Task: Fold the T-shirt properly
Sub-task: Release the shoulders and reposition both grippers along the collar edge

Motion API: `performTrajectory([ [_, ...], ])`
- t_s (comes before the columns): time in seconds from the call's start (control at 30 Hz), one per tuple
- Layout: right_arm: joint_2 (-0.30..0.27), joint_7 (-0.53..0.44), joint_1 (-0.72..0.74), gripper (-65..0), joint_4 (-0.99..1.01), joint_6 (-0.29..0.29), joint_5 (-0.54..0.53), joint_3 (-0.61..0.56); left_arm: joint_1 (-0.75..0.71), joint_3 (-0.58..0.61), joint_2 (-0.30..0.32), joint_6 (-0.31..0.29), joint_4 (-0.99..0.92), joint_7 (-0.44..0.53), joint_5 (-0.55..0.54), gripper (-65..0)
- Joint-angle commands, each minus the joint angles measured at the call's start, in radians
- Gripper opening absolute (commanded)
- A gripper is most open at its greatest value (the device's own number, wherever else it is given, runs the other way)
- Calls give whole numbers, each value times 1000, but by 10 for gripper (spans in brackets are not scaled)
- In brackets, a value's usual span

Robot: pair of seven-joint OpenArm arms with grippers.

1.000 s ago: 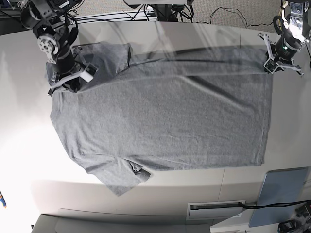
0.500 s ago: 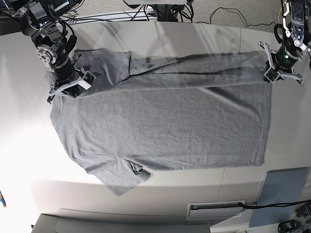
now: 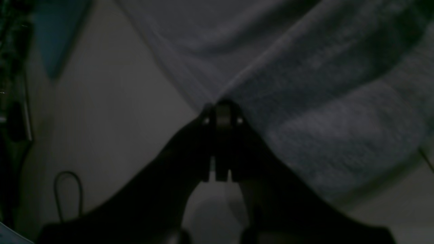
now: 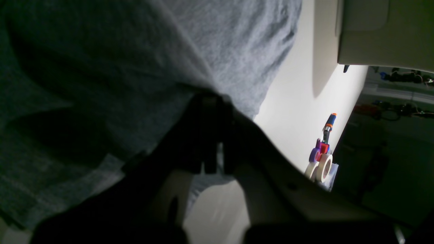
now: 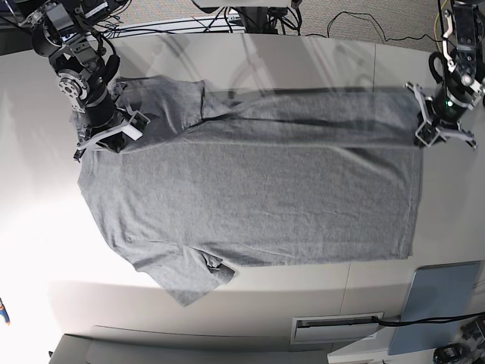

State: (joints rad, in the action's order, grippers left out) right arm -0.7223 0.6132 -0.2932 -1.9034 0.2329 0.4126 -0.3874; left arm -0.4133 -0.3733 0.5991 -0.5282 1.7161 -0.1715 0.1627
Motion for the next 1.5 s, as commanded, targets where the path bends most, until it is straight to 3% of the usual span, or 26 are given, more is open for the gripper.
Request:
performTrajectory([
  [0.0, -11, -5, 11, -650, -13, -16, 6, 8, 13, -9, 19, 14, 14, 14, -8, -650],
  [0.6, -1, 8, 11, -650, -13, -17, 8, 9, 51, -9, 19, 13, 12, 14, -13, -650],
  [0.83, -1, 11, 11, -650, -13, -21, 23, 9, 51, -9, 19, 11, -54, 15, -89, -650],
  [0.87, -1, 11, 11, -650, -13, -21, 23, 9, 51, -9, 19, 14, -64, 15, -89, -642],
  [1.0, -1, 11, 11, -650, -13, -21, 22, 9, 51, -9, 19, 73, -76, 15, -90, -413],
  [1.07, -1, 11, 11, -650, -13, -21, 22, 9, 57, -9, 19, 94, -76, 15, -90, -356],
  [1.37, -1, 24, 11, -650, -13, -21, 23, 9, 81, -9, 19, 80, -76, 2, -150, -354],
  [1.47, -1, 26, 11, -650, -13, -21, 23, 9, 80, -9, 19, 38, -76, -59, -192, -354],
])
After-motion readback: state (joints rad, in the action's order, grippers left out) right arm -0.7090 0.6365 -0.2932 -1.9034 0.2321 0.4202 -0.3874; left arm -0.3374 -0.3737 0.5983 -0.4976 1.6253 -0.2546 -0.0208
